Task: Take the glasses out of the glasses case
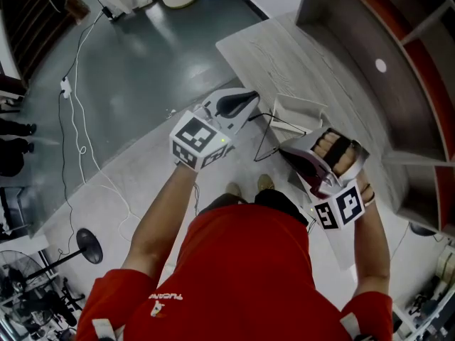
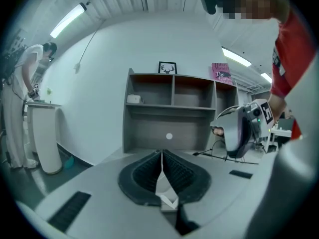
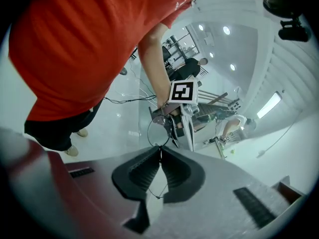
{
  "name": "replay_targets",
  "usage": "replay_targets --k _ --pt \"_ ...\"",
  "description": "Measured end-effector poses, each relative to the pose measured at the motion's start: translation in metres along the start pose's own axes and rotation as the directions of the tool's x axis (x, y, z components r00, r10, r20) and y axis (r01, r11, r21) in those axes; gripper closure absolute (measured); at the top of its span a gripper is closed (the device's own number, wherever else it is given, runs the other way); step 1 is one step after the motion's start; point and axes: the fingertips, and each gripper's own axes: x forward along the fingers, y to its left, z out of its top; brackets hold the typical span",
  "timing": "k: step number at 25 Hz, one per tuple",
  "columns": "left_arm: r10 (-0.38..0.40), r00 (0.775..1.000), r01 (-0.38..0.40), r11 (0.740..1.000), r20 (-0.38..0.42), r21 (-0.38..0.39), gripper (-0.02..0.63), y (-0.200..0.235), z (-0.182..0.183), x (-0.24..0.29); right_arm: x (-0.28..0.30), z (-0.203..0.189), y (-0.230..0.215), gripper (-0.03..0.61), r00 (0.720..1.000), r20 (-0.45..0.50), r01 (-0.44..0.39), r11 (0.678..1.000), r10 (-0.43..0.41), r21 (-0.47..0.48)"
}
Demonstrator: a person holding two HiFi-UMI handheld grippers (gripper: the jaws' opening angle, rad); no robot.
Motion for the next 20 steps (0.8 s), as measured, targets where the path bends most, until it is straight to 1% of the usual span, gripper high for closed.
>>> replay_targets --k 3,6,9,12,14,20 --pt "-0.089 0.996 0.089 0.996 -0.019 -0.012 0.601 -0.013 -0.003 0.001 0.002 0.006 -0.002 0.560 1.000 0.015 -0.005 1.000 0.005 -0.012" --pt "-0.177 0.984 0.176 0.984 -0.017 -0.035 0.601 -0.028 -0.003 -0.001 0.005 0.005 -0.005 0.558 1.000 0.011 -0.002 1.000 0.002 -0.014" --pt "-0.265 0.964 0.264 0.962 -0.003 -0.072 0.602 -0.044 -0.002 -0.004 0.008 0.002 -0.008 0.559 1.000 0.000 0.011 1.000 -0.011 -0.017" --pt "-0.350 0.936 0.350 0.930 0.027 -0.115 0.601 -0.060 0.002 -0.007 0.011 0.000 -0.009 0.558 1.000 -0.014 0.021 0.999 -0.022 -0.027" --pt "-0.390 0.920 0.393 0.910 0.045 -0.133 0.602 -0.069 0.005 -0.010 0.012 -0.001 -0.009 0.559 0.999 -0.019 0.027 0.999 -0.027 -0.034" --pt "-0.453 0.887 0.462 0.872 0.089 -0.160 0.603 -0.082 0.011 -0.015 0.017 -0.007 -0.013 0.558 0.996 -0.053 0.066 0.996 -0.069 -0.055"
